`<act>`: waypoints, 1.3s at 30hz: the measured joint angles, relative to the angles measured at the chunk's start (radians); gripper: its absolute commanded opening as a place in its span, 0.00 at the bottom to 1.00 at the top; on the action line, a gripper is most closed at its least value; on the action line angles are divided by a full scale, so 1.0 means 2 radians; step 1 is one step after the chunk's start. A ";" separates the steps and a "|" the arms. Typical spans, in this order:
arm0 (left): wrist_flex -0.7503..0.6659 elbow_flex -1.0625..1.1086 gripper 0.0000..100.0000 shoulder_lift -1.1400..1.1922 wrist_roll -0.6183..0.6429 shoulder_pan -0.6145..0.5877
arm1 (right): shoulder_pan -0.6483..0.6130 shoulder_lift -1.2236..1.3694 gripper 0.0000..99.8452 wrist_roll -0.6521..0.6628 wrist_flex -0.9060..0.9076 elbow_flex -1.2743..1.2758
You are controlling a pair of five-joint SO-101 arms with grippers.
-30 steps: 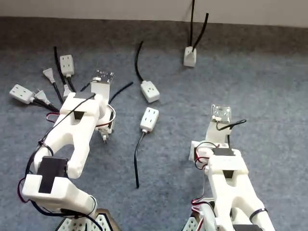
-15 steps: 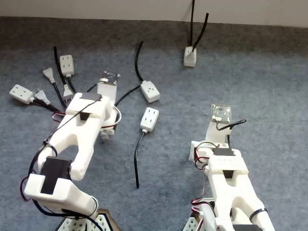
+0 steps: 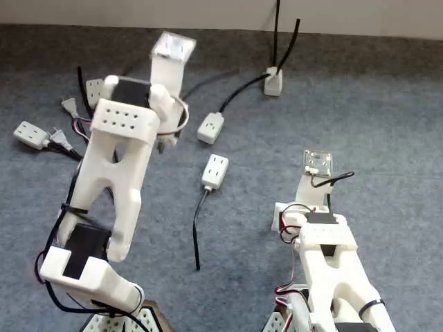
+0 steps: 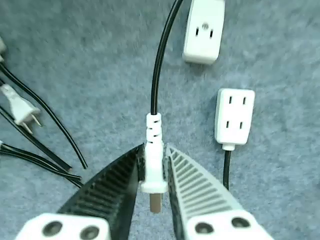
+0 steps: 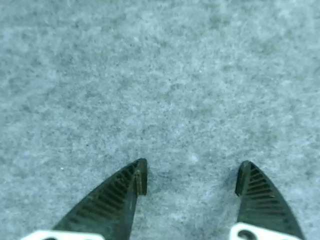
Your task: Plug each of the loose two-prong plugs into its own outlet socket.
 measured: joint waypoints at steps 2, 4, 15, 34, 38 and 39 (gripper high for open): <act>0.041 -0.087 0.01 0.000 0.000 0.011 | 0.000 0.000 0.28 0.000 0.000 0.000; 0.073 -0.168 0.01 0.000 0.009 0.021 | 0.000 0.000 0.28 0.000 0.000 0.000; 0.090 -0.239 0.01 -0.025 0.186 0.020 | 0.000 0.000 0.28 0.000 0.000 0.000; -0.120 0.142 0.01 -0.462 0.270 0.020 | 0.000 0.000 0.28 0.000 0.000 0.000; -0.295 0.350 0.01 -0.598 0.271 0.020 | 0.000 0.000 0.28 0.000 0.000 0.000; -0.339 0.404 0.01 -0.629 0.271 0.020 | 0.000 0.000 0.28 0.000 0.000 0.000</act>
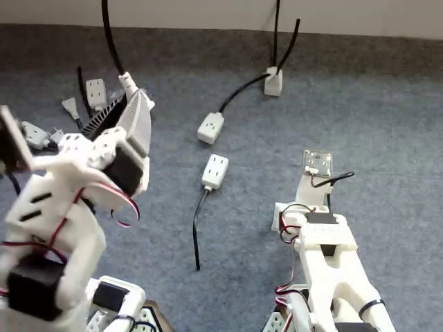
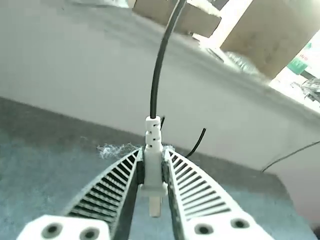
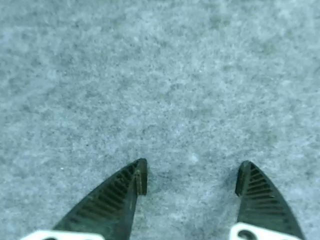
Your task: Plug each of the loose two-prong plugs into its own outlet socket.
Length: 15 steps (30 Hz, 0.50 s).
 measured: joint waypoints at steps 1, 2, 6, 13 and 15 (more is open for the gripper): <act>-0.044 0.052 0.01 -0.031 0.000 0.000 | 0.000 0.000 0.28 0.000 0.000 0.000; -0.089 0.104 0.01 -0.060 0.000 0.000 | 0.000 0.000 0.28 0.000 0.000 0.000; -0.245 0.277 0.01 -0.150 0.001 0.000 | 0.000 0.000 0.28 0.000 0.000 0.000; -0.315 0.410 0.01 -0.226 0.001 0.001 | 0.000 0.000 0.28 0.000 0.000 0.000; -0.318 0.429 0.01 -0.244 0.001 0.001 | 0.000 0.000 0.28 0.000 0.000 0.000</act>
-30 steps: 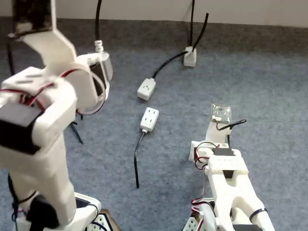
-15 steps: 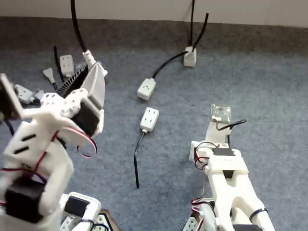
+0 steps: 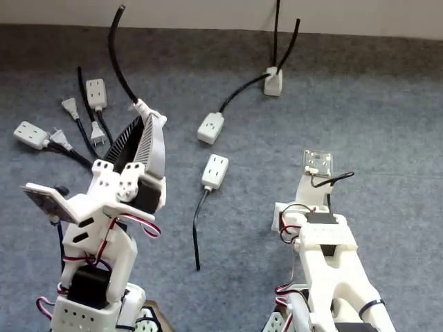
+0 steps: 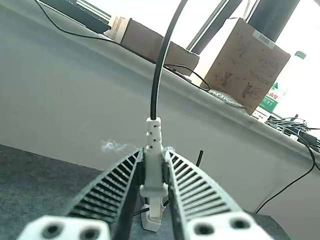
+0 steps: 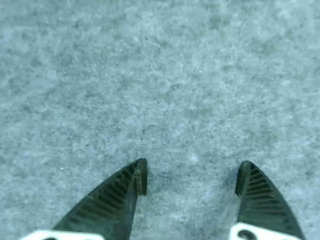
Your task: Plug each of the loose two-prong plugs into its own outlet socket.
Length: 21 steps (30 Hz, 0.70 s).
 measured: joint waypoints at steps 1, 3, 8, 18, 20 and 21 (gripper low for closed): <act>-0.001 0.008 0.01 -0.009 0.000 0.001 | 0.000 0.000 0.28 0.000 0.000 0.000; -0.001 0.023 0.01 -0.028 0.000 0.018 | 0.000 0.000 0.28 0.000 0.000 0.000; -0.012 0.091 0.01 -0.061 0.000 0.100 | 0.000 0.000 0.28 0.000 0.000 0.000; -0.177 0.156 0.01 -0.061 0.265 0.072 | -0.029 0.000 0.28 0.003 0.002 0.000; -0.174 0.156 0.01 -0.061 0.321 0.063 | -0.030 0.000 0.28 0.003 0.002 0.000; -0.170 0.156 0.01 -0.061 0.342 0.062 | -0.031 0.000 0.28 0.003 0.002 0.000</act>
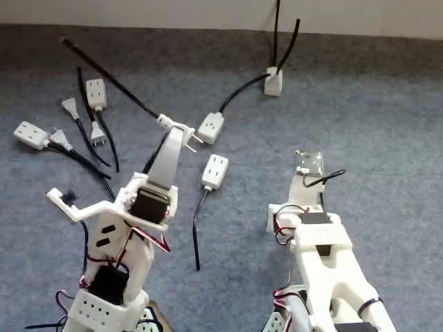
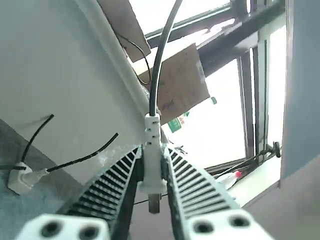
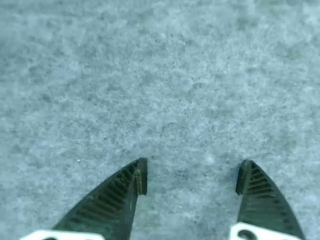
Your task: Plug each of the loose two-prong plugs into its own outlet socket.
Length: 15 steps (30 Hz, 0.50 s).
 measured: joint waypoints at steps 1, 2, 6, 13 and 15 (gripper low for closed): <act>0.008 0.000 0.01 0.000 0.018 0.000 | -0.002 0.000 0.28 0.000 0.000 0.000; 0.019 0.000 0.01 0.000 0.032 0.000 | -0.006 0.000 0.28 0.000 0.000 0.000; 0.052 0.000 0.01 0.000 0.052 0.002 | -0.041 0.000 0.28 0.000 0.042 -0.030; 0.059 0.000 0.01 0.000 0.056 0.015 | -0.156 0.000 0.13 0.000 0.172 -0.166; 0.059 0.000 0.01 0.000 0.056 0.018 | -0.182 0.000 0.11 0.004 0.181 -0.191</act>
